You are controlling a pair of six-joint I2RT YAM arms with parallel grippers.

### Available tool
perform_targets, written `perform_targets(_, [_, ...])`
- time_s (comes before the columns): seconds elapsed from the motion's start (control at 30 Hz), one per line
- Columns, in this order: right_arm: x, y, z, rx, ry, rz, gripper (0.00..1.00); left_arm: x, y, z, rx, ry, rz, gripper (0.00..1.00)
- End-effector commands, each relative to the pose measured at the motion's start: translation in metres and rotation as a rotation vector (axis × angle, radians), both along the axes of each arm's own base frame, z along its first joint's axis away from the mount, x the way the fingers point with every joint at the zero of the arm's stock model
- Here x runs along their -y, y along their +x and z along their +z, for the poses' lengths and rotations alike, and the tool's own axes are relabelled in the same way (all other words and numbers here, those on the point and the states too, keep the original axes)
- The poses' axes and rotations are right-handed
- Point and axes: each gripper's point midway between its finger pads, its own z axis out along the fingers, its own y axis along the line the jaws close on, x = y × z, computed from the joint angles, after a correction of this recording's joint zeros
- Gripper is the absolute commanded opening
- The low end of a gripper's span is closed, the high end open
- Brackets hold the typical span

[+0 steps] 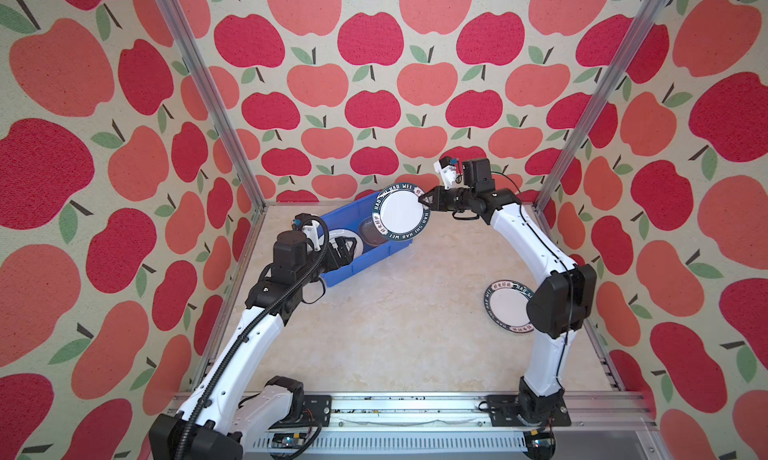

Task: Place the plates into the plastic bin on the countertop
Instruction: 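Carry the green-rimmed plate into the bin with right gripper while left gripper withdraws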

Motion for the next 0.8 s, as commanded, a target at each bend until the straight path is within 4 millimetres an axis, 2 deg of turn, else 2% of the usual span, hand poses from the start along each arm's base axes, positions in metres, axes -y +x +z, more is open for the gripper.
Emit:
perform_targets(0.0, [-0.041,0.008,-0.018,-0.052,0.035,0.057,0.0,0.007,-0.005,0.005,0.009,-0.056,-0.047,0.99])
perform_targets(0.2, [-0.093,0.029,-0.046,-0.091,0.113,0.098,0.0,0.007,0.002,-0.007,0.007,-0.102,-0.039,0.99])
perform_targets(0.37, [-0.121,0.038,-0.071,-0.137,0.178,0.116,0.0,0.012,0.008,-0.022,-0.023,-0.116,-0.05,0.99])
perform_targets(0.6, [-0.152,0.034,-0.103,-0.172,0.21,0.15,0.0,0.014,0.012,-0.033,-0.051,-0.107,-0.062,0.99])
perform_targets(0.63, [-0.156,0.032,-0.107,-0.167,0.2,0.155,0.0,0.014,0.016,-0.042,-0.078,-0.102,-0.06,0.99])
perform_targets(0.77, [-0.172,0.026,-0.12,-0.151,0.185,0.163,0.0,0.012,0.019,-0.044,-0.078,-0.098,-0.056,0.99])
